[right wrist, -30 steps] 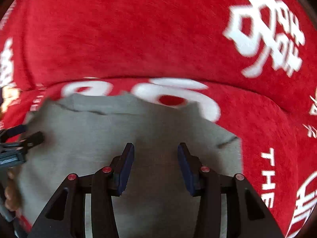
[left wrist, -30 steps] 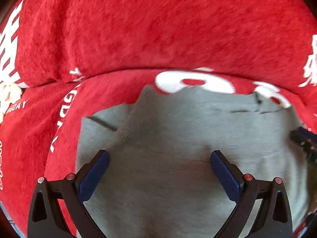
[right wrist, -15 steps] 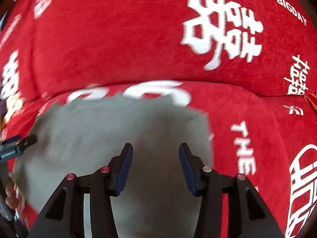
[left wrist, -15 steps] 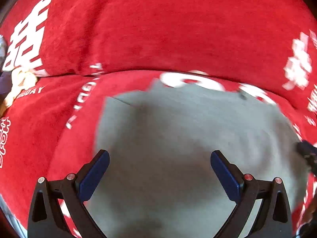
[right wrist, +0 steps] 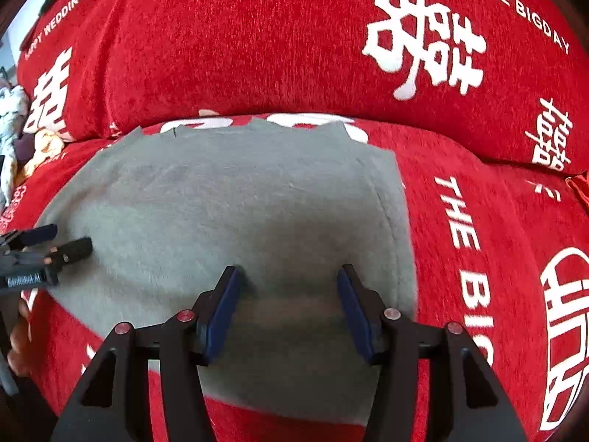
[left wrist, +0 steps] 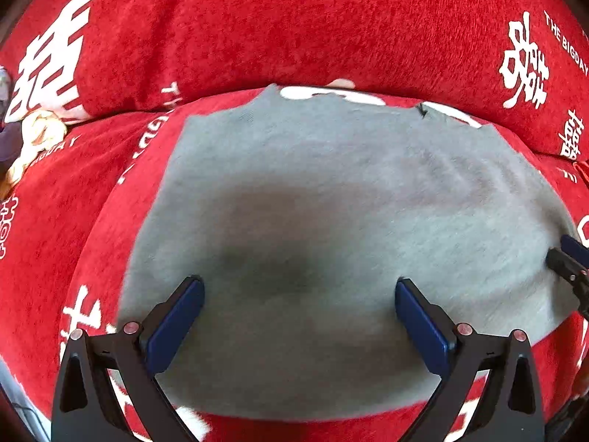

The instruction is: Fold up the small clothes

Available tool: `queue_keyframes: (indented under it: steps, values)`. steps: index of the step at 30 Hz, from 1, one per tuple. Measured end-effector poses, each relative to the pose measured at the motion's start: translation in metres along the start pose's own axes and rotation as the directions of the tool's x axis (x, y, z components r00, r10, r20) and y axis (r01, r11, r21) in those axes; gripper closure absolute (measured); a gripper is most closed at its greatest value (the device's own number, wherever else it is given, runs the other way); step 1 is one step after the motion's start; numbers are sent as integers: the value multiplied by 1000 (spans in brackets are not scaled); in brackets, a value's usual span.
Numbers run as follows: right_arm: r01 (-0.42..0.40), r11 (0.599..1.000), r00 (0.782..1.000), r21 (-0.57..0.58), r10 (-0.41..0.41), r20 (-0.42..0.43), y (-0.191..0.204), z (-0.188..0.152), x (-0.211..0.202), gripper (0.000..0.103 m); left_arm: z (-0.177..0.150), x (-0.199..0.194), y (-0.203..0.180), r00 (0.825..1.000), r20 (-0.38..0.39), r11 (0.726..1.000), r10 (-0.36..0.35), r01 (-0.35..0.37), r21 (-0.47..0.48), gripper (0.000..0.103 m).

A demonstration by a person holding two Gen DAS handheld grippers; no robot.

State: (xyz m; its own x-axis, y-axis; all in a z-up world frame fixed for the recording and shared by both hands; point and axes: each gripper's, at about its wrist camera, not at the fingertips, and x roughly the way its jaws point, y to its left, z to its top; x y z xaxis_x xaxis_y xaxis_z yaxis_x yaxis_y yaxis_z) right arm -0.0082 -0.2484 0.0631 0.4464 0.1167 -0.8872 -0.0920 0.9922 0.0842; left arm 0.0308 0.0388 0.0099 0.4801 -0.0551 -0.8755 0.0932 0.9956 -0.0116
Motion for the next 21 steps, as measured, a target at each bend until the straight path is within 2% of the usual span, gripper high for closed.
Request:
queue_keyframes:
  steps: [2, 5, 7, 8, 11, 15, 21]
  values:
    - [15, 1000, 1000, -15, -15, 1, 2, -5, -4, 45, -5, -7, 6, 1000, -2, 1000, 2, -2, -8, 0]
    - [52, 998, 999, 32, -52, -17, 1, -11, -16, 43, -15, -25, 11, 1000, 1, 999, 11, -11, -39, 0]
    - [42, 998, 999, 46, -43, 28, 6, -15, -31, 42, -23, -37, 13, 999, 31, 998, -20, 22, -56, 0]
    - [30, 998, 999, 51, -32, 41, 10, -18, -36, 38, -26, -42, 15, 998, 44, 997, -36, 39, -71, 0]
    - [11, 999, 999, 45, -13, 29, 21, -27, -34, 35, -33, -42, 17, 996, 36, 990, -83, 87, -109, 0]
    - [35, 997, 999, 69, -34, -14, 15, -41, -20, 36, -40, -27, 17, 999, 2, 993, -53, 53, -109, 0]
    - [22, 998, 1000, 63, -22, 0, 9, -49, -26, 36, -49, -29, 13, 999, 23, 998, -25, 26, -59, 0]
